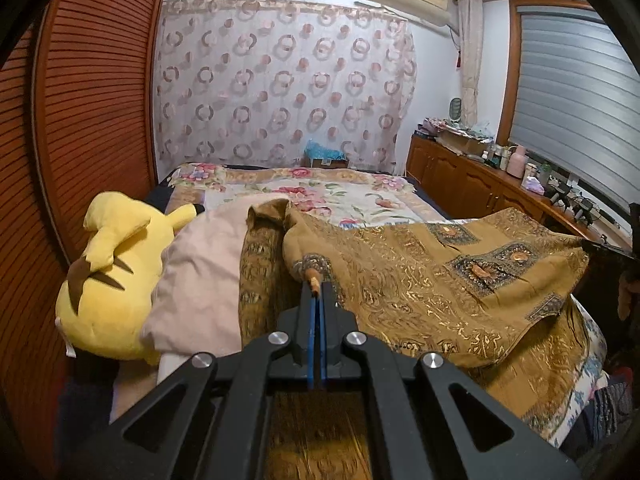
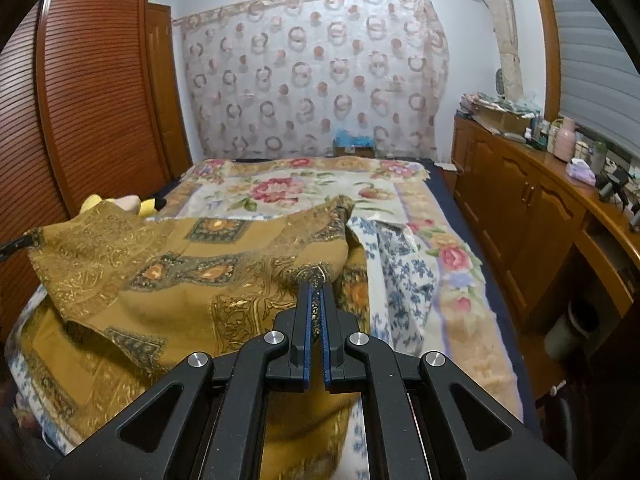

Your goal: Fold small clothes

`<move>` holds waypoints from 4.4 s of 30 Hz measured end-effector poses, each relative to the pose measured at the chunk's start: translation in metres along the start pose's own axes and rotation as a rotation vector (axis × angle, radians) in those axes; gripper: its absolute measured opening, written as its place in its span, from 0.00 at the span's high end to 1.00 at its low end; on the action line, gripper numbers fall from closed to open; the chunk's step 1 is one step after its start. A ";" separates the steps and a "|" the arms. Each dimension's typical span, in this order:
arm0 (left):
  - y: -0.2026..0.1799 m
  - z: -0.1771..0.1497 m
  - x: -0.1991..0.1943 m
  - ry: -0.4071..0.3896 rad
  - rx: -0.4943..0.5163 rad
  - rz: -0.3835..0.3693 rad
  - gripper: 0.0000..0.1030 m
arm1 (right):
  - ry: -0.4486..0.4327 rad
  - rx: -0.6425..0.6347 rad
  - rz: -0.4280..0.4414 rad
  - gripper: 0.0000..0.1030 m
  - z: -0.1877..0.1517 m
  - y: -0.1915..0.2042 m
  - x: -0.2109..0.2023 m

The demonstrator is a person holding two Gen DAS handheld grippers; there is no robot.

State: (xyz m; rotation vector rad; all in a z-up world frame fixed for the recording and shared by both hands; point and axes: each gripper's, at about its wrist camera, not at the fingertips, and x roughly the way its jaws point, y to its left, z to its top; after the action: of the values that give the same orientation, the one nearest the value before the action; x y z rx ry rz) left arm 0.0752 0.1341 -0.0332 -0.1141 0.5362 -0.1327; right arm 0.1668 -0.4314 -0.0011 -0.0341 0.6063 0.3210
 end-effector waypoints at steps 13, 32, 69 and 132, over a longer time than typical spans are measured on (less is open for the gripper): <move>-0.004 -0.024 -0.052 -0.045 -0.024 -0.016 1.00 | 0.021 -0.016 -0.013 0.99 -0.040 0.009 -0.041; 0.004 -0.080 -0.046 0.130 -0.011 0.050 1.00 | 0.124 -0.041 -0.045 0.99 -0.082 0.023 -0.046; 0.001 -0.105 -0.009 0.249 0.017 0.127 0.65 | 0.198 -0.200 0.101 0.48 -0.097 0.137 0.031; -0.013 -0.065 -0.062 0.070 -0.030 -0.043 0.99 | 0.146 -0.155 0.075 0.33 -0.114 0.133 0.032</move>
State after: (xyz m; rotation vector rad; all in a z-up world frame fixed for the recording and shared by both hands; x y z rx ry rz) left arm -0.0125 0.1267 -0.0554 -0.1505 0.6058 -0.1713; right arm 0.0879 -0.3106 -0.1047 -0.1855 0.7279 0.4399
